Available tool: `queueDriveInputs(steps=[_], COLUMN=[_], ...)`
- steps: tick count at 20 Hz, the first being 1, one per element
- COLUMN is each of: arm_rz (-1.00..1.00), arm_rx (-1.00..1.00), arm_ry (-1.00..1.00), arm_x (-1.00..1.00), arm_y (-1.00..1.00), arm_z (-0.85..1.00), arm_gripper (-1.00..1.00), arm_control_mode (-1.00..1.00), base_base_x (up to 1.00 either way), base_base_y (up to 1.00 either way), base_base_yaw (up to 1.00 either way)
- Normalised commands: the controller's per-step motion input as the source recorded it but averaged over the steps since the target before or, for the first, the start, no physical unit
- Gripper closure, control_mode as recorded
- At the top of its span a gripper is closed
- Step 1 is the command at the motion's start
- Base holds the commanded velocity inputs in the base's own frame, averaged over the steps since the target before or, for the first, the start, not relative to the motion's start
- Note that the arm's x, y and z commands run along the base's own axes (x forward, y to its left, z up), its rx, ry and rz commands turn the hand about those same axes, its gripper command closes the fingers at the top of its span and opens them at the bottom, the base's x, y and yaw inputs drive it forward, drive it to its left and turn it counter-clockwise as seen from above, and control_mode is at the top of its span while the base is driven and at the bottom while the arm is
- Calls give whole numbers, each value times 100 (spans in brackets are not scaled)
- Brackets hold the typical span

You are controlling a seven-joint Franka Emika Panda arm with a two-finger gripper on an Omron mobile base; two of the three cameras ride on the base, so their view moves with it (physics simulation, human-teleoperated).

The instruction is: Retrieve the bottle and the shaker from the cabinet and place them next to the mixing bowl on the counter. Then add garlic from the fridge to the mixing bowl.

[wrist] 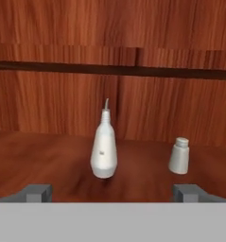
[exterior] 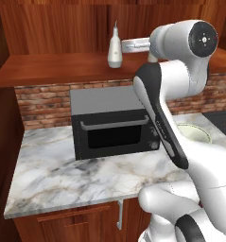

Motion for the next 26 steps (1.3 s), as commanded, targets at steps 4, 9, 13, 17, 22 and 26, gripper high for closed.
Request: queueDriveInputs(steps=[4, 9, 13, 17, 22, 26], arm_rz=[0, 0, 0, 3, 4, 5], arm_rx=[22, 10, 0, 0, 0, -1], arm_ry=[0, 0, 0, 0, 0, 0], arm_x=[5, 18, 39, 37, 35, 16], arm_y=[1, 3, 8, 0, 0, 0], arm_z=[0, 0, 0, 0, -2, -12], arm_gripper=[-100, -100, -100, -100, -100, -100], arm_control_mode=[-100, -100, -100, -100, -100, -100], base_base_x=[0, 0, 0, 0, 0, 0], base_base_y=[0, 0, 0, 0, 0, 0], base_base_yaw=[0, 0, 0, 0, 0, 0])
